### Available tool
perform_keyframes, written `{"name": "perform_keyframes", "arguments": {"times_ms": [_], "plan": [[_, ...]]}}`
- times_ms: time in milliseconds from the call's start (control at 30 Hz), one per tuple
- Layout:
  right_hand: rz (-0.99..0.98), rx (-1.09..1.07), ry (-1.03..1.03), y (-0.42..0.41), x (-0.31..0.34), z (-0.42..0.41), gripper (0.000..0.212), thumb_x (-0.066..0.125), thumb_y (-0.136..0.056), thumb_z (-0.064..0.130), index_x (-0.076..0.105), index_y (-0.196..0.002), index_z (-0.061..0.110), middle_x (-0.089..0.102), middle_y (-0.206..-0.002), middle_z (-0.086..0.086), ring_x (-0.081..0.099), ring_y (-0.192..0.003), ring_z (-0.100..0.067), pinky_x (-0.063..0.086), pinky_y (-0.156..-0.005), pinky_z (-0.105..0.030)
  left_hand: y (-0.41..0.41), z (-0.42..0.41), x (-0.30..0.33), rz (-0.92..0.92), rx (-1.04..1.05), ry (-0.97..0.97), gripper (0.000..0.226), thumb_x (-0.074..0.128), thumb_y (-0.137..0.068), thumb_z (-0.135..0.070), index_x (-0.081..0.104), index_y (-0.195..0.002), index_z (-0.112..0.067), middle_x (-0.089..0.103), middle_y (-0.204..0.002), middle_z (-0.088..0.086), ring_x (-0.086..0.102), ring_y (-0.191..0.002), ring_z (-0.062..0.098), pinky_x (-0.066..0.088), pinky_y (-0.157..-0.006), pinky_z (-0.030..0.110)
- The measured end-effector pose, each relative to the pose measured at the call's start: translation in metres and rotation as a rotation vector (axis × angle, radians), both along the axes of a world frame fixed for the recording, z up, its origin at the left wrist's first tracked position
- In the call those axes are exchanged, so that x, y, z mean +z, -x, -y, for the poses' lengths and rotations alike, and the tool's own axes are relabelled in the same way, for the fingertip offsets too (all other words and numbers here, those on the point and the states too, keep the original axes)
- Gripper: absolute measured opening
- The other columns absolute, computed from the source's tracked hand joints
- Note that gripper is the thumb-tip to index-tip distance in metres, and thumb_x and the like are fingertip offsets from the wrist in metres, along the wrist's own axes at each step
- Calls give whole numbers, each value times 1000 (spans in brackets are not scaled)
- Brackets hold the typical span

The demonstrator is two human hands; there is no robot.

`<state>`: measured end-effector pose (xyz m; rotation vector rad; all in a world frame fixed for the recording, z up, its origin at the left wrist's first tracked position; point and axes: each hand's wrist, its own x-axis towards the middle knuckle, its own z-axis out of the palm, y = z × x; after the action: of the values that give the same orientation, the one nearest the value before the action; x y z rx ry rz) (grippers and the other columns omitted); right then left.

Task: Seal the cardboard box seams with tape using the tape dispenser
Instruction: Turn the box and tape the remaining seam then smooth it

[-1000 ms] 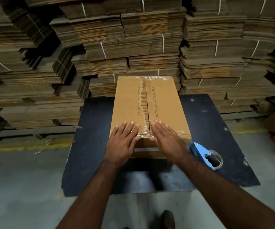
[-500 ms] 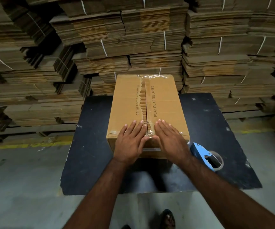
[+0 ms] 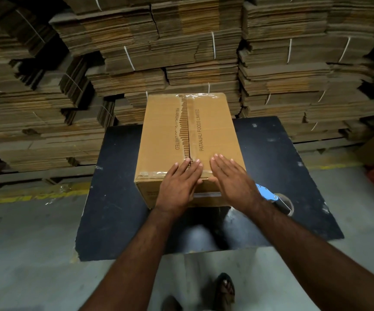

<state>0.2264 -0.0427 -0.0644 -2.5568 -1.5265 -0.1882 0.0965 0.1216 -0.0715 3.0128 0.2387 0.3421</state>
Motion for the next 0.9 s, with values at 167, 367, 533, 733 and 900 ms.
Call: {"name": "perform_keyframes", "arguments": {"times_ms": [167, 367, 533, 733, 900], "plan": [[1, 91, 55, -6, -2, 5, 64, 22, -104, 46, 44, -146, 4, 44, -151, -15, 40, -141, -27, 34, -115, -44, 6, -3, -1, -35, -31, -47, 53, 34, -100, -35, 46, -149, -19, 44, -155, 0, 41, -143, 23, 38, -113, 45], [-70, 38, -42, -18, 2, 18, 61, 25, -104, 45, 37, -150, 6, 35, -157, -12, 30, -146, -24, 26, -119, -41, -9, 14, 13, -85, 4, 34, 58, 14, -105, -48, 26, -157, -26, 24, -164, -7, 18, -152, 16, 18, -123, 43], [-27, 76, 14, -27, -5, 25, 62, 26, -104, 45, 37, -150, 6, 34, -157, -12, 29, -147, -24, 25, -119, -41, -15, 17, 2, -92, 19, -108, 57, 36, -102, -43, 34, -155, -21, 33, -161, -2, 33, -147, 22, 31, -117, 46], [-25, 167, 99, -38, 3, 34, 73, 21, -102, 58, 18, -157, 11, 13, -164, -6, 9, -151, -17, 8, -122, -35, -17, 21, 14, -142, 25, -37, 61, 15, -103, -52, 27, -157, -25, 24, -164, -7, 21, -152, 19, 22, -121, 47], [-55, 42, 56, -47, -3, 42, 67, 14, -104, 52, 13, -158, 13, 12, -165, -5, 5, -152, -17, 17, -122, -43, -37, 42, 16, -142, 109, -12, 62, 17, -103, -51, 41, -152, -20, 37, -159, -4, 34, -147, 22, 31, -116, 49]]}}
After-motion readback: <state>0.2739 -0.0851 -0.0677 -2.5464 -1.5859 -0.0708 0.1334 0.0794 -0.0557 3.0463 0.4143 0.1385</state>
